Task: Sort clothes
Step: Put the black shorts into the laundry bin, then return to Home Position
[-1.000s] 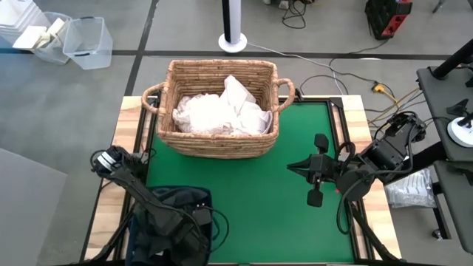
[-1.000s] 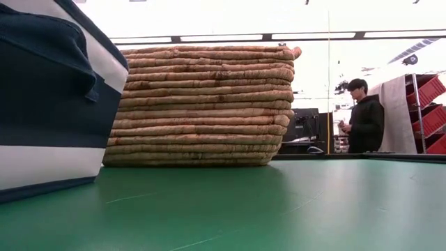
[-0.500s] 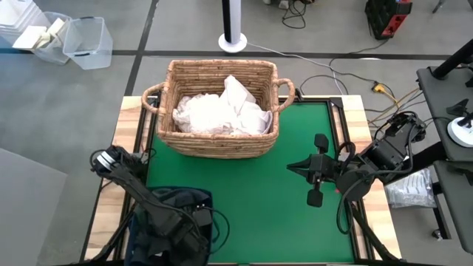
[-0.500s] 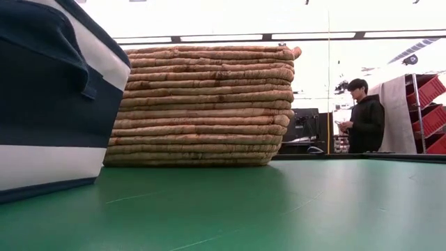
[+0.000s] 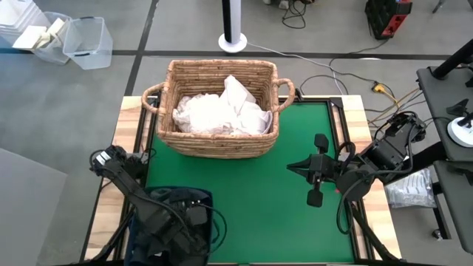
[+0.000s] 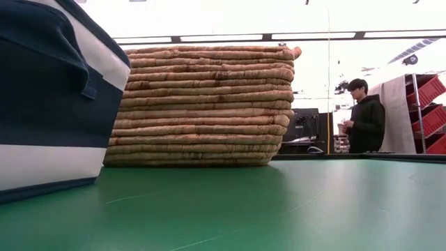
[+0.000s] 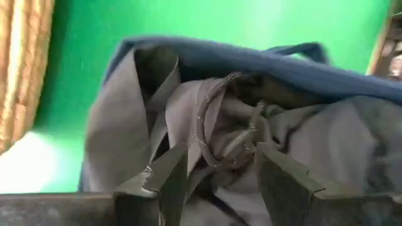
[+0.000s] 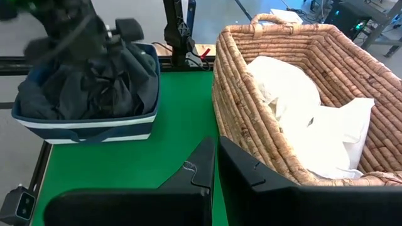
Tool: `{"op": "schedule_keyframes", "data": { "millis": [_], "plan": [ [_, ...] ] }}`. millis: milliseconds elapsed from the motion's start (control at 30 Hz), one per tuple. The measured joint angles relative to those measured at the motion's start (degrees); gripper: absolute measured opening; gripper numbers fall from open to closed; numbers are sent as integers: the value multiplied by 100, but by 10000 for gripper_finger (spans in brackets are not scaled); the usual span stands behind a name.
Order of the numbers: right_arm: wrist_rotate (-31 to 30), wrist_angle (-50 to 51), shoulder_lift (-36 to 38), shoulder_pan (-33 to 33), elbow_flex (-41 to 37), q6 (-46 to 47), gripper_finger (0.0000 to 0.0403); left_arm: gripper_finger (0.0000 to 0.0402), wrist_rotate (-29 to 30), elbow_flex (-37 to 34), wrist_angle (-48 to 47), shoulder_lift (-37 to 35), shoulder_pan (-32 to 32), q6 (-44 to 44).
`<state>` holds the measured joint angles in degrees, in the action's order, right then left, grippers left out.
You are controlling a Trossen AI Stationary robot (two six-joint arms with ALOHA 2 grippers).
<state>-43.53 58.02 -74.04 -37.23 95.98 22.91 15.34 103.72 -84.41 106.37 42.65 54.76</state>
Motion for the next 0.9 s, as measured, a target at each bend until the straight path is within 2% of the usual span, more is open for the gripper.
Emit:
{"op": "schedule_keyframes", "data": {
  "millis": [167,267,367,567,633,733,800,900],
  "plan": [
    [0,-1,0,0,-1,-13,12,164,38,817,-545,-2,11,-82],
    [0,-40,1,-1,0,-88,12,164,334,1335,-563,-24,24,-208],
    [0,-391,0,0,-6,-410,12,164,1117,1929,-559,-29,81,-410],
    [136,-1970,11,59,-248,-1879,12,155,3325,3140,-507,-50,170,-1420],
    [488,-2608,33,203,-424,-2284,12,154,3782,2968,38,-311,112,-2043],
    [1006,-3225,53,520,-620,-2647,12,154,3836,2534,1052,-719,-101,-2977],
    [1243,-3442,69,740,-709,-2812,12,154,3665,2207,1761,-967,-268,-3669],
    [1833,-3823,109,1150,-804,-2993,12,154,2994,1611,2989,-1328,-626,-4613]
  ]
}}
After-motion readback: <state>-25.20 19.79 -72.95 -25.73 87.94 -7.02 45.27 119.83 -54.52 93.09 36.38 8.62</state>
